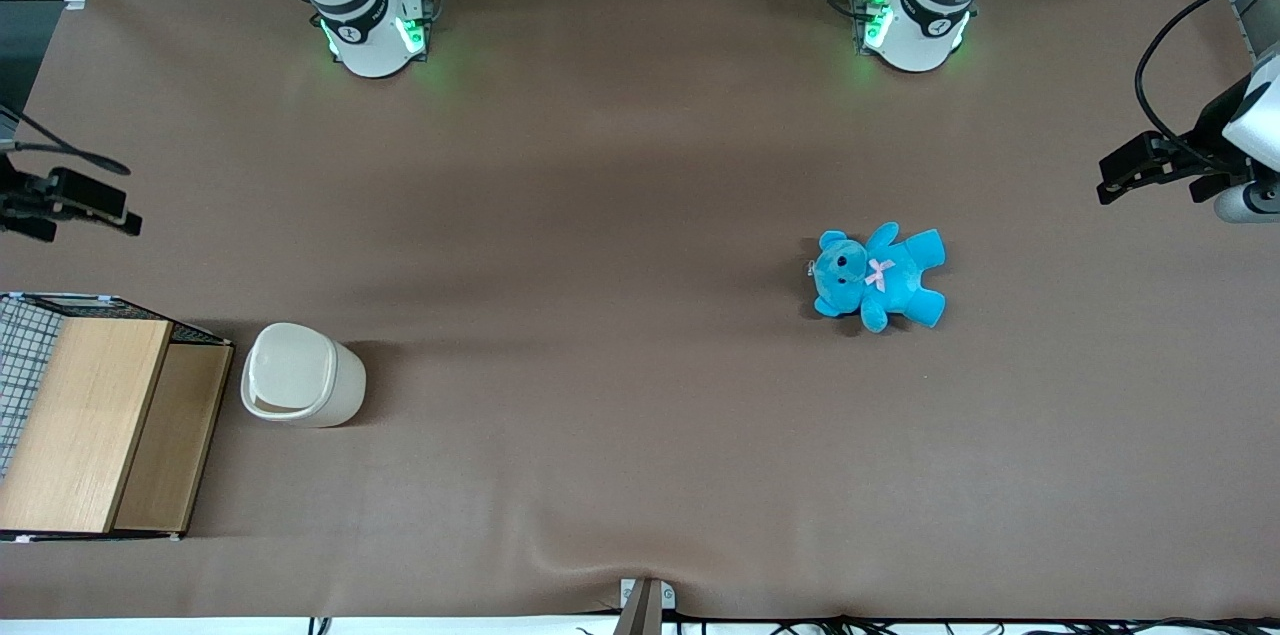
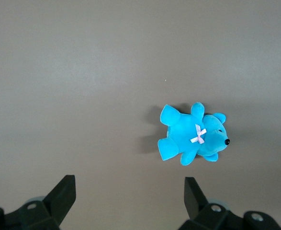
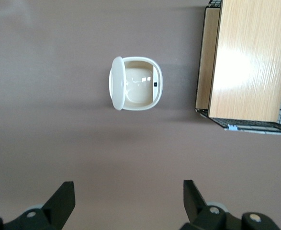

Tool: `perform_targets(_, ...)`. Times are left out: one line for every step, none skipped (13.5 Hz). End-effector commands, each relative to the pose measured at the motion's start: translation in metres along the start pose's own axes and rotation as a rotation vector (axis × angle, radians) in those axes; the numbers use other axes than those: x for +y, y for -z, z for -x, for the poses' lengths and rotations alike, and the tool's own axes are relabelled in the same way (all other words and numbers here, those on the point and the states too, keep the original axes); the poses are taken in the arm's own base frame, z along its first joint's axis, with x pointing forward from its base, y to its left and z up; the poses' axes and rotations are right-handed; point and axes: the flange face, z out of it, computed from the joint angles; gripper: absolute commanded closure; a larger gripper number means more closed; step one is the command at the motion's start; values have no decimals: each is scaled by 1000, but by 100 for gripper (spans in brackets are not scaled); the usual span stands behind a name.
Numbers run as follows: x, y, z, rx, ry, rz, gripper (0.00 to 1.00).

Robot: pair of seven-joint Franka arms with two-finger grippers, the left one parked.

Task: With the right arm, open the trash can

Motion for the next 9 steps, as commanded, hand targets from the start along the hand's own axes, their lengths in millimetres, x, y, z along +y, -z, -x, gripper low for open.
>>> perform_targets(-1,5,32,1,-12,-7,0)
perform_targets(2,7,35,0,-19,-7,0)
perform_targets(2,10,35,7,-17,-3,0)
perform_targets(1,13,39,1,-24,-4,0)
perform_targets(-3,18,42,11,-19,-2,0)
perform_targets(-4,21,44,14,-17,-1,0)
perform_targets(-5,23,47,17,-17,-1,0)
perform_targets(-5,23,45,20,-14,3,0)
perform_targets(-7,23,47,17,-13,4,0)
